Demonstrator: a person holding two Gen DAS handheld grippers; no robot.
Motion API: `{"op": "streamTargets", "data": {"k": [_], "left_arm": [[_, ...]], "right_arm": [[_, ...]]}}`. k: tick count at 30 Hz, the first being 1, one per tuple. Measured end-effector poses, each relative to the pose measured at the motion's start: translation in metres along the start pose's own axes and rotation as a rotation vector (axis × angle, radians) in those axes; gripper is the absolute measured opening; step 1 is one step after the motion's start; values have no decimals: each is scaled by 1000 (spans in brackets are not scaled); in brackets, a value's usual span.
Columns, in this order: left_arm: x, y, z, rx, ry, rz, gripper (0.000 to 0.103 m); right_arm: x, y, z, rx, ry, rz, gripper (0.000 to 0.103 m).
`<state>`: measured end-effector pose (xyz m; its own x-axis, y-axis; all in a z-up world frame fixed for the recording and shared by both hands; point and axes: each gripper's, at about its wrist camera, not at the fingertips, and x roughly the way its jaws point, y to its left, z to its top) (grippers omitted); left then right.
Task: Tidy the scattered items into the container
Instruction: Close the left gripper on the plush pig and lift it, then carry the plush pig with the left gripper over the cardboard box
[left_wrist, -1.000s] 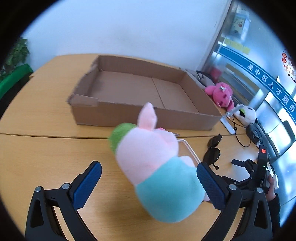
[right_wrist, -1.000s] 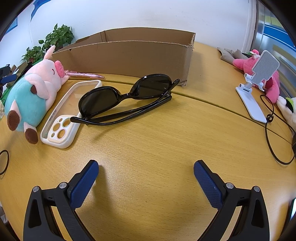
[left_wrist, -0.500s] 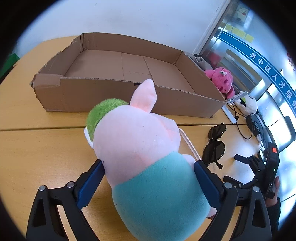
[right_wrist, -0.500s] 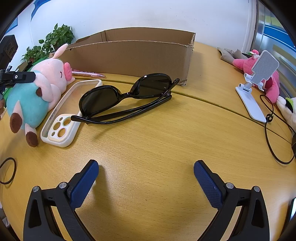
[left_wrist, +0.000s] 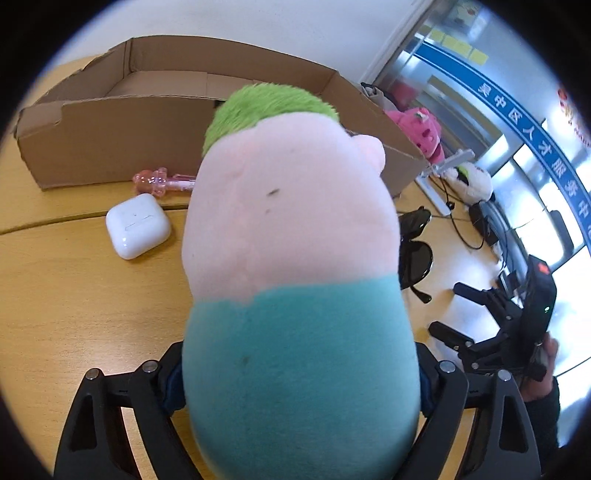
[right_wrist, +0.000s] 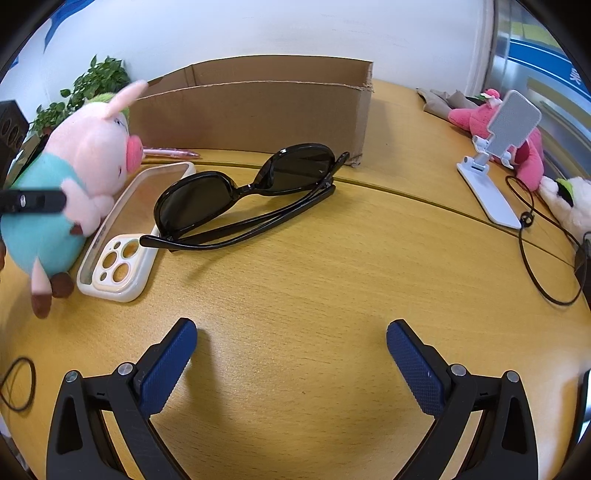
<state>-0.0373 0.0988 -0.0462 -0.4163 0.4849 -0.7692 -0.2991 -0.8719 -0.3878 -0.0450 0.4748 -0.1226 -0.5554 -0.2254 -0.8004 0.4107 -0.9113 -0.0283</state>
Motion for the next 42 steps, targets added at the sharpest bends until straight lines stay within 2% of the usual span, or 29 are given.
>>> {"op": "streamTargets", "data": {"k": [5,8,13,15,17,19,22,28,30,38,42], "left_arm": [[-3,-1,-4,4,-5,-2,87],[-6,-5,-7,28,-8,10,85],[-8,-7,-15,31,-32,27,84],[-9,-5,-16,13,-41,19,84],[-9,-4,-18,12,-48,16,84],[-9,-5,-20,17,-55,21,84],[-8,-8,-21,26,-69,39,85],[-8,-1,-23,3,-74,8,86],[-6,-1,-23,1,-70,4,86],[-11,0,-23,-27,-64,-7,84],[-23,-4,-21,-42,-74,5,82]], "right_arm": [[-12,10,-9,2,20,11,103],[-37,11,-2,37,-48,63,103],[-81,13,46,211,-218,215,103],[-82,29,69,206,-238,292,103],[-74,54,90,168,-246,317,103],[-57,76,106,151,-220,334,103],[-17,101,122,166,-116,365,103],[25,122,124,169,-27,471,102],[31,125,119,179,-4,521,96],[22,134,118,147,-24,508,83],[11,136,121,133,-33,520,80]]}}
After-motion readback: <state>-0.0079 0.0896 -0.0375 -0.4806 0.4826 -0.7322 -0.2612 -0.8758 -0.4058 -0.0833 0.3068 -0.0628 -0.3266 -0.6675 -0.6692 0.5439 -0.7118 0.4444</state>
